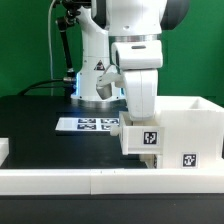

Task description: Assemble drawer

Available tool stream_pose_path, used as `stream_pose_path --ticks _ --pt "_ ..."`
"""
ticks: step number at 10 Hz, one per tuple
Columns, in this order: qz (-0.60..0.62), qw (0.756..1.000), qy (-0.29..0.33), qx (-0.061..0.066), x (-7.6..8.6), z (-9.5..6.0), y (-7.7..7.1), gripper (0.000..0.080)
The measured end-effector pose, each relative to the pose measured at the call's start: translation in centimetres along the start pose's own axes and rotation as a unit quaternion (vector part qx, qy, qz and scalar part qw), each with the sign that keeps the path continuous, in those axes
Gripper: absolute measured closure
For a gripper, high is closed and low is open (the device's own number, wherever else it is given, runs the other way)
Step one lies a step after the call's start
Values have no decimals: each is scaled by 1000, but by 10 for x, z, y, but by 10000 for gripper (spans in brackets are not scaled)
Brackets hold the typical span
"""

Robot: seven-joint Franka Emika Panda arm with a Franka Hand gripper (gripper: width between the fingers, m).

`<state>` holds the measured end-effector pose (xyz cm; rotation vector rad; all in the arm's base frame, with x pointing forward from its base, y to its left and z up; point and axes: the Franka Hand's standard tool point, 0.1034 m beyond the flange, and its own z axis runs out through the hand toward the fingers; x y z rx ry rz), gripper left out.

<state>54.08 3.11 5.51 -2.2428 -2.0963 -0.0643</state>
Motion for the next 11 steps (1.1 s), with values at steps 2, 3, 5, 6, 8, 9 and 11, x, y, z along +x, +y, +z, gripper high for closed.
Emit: stream_pose_path --ticks 2,3,5,6,8,9,11 --pt "0 1000 0 0 0 0 0 757" --pt "3 1000 0 -1 -2 -2 1 564" --pt "4 1000 -1 -9 1 -11 4 424" --pt "4 1000 -3 -12 1 -17 6 290" --pt "4 1000 -9 -10 -3 -30 10 159" --pt "5 1000 -13 -6 -8 -39 16 159" --pt "4 1000 -16 0 -19 -50 33 151"
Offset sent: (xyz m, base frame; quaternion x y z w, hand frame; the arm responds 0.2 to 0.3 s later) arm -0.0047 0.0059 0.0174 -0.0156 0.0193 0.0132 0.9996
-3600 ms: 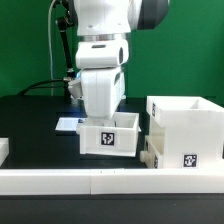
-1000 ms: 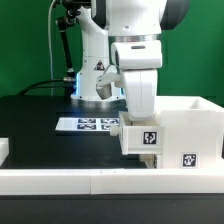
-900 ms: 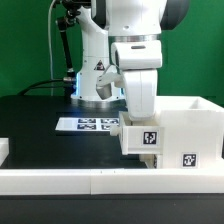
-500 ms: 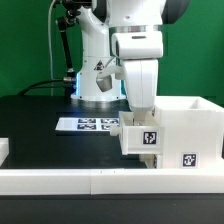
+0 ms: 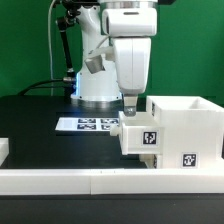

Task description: Assemble drawer

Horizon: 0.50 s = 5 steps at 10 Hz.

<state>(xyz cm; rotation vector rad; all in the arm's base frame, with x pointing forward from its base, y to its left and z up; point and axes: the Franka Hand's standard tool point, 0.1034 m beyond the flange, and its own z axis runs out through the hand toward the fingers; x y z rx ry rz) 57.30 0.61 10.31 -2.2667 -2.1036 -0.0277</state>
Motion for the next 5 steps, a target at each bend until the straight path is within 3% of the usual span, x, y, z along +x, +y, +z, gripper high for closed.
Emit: stream_pose_path --ticks 3,5 --pt "-2 1000 3 -5 -15 0 27 151" --pt "-2 1000 3 -4 -14 1 26 151"
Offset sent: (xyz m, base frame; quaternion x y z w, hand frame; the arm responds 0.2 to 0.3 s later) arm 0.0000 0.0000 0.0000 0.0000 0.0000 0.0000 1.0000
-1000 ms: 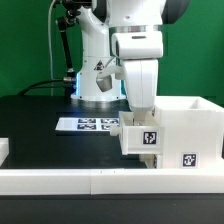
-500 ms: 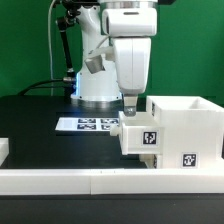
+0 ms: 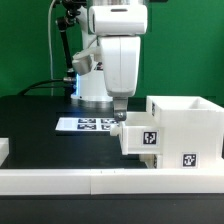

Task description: Assemble drawer

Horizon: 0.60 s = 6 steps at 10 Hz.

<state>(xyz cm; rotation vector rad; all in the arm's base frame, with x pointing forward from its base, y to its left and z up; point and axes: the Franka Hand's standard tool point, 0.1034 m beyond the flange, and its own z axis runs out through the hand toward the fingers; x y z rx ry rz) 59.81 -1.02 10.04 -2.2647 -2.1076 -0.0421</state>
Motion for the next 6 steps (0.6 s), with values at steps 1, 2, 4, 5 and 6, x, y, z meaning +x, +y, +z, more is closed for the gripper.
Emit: stream_pose_path --ticks 1,2,4,5,6 --pt "0 1000 0 0 0 0 0 151" --pt "0 1000 0 1 -1 2 -1 151" --pt "-14 1000 0 7 -13 9 -3 151" --pt "-14 1000 1 10 -16 14 -5 151" --pt "-14 1000 2 15 -15 19 -7 151"
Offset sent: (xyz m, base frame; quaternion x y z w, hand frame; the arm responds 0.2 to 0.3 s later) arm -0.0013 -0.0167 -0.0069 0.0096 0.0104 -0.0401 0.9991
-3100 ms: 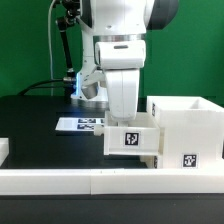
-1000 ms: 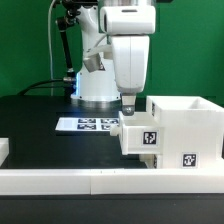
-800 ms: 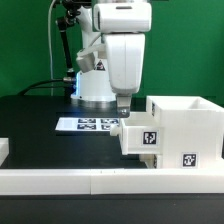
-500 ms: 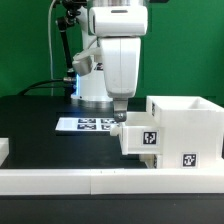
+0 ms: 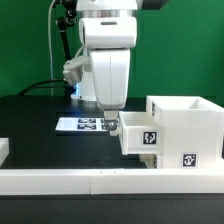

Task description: Assemble drawer

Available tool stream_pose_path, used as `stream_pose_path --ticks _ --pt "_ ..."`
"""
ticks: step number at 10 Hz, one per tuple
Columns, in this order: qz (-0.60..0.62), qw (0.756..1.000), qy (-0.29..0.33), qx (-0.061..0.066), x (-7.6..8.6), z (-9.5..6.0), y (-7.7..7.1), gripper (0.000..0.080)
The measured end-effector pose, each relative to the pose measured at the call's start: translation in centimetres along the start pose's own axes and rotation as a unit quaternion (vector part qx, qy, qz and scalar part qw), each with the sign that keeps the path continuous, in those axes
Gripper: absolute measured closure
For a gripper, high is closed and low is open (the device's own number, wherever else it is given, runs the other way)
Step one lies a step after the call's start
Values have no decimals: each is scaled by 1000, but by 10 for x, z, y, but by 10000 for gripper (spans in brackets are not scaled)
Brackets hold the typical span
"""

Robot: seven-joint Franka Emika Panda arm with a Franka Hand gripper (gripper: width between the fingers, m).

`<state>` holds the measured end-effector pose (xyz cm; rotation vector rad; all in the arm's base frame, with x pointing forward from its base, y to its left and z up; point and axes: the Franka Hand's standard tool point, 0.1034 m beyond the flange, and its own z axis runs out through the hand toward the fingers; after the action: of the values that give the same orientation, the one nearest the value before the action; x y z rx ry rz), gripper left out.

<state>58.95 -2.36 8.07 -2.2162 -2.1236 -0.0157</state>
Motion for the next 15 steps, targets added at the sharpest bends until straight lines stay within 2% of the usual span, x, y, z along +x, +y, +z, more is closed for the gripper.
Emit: stream_pose_path --ticks 5,11,13,15 --pt "1 1000 2 13 27 17 -4 151" --pt "9 999 -36 11 32 11 -4 151" --pt "23 999 -35 1 30 11 -4 151" --pt "23 999 -35 3 29 12 -4 151"
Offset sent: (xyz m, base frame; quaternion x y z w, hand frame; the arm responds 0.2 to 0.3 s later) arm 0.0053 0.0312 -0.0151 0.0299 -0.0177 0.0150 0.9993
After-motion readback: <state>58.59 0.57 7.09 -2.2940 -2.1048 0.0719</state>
